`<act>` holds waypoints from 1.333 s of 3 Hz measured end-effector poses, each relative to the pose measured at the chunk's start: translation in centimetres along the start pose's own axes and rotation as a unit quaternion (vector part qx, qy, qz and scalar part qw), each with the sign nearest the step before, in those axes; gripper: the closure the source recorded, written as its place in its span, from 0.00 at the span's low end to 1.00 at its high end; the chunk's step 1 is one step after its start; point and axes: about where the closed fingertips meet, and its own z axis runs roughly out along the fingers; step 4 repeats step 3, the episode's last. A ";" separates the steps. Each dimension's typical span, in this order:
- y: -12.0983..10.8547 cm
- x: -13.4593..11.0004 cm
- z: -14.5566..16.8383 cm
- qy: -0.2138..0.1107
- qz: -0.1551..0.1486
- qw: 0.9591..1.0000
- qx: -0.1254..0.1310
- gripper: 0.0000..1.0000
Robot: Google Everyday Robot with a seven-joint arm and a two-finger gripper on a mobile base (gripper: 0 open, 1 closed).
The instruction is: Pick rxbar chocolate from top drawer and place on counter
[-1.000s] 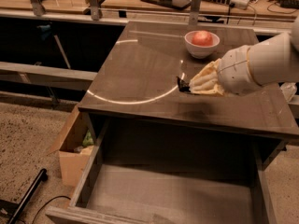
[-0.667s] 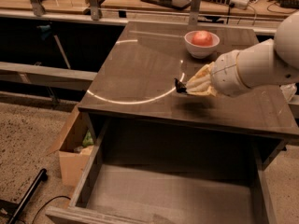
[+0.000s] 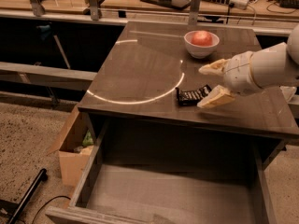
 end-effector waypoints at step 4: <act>-3.2 5.2 -6.9 0.065 0.042 0.994 0.078 0.00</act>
Offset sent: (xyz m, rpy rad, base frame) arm -0.0052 -0.1637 0.0536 -0.1466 -0.1083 -0.3928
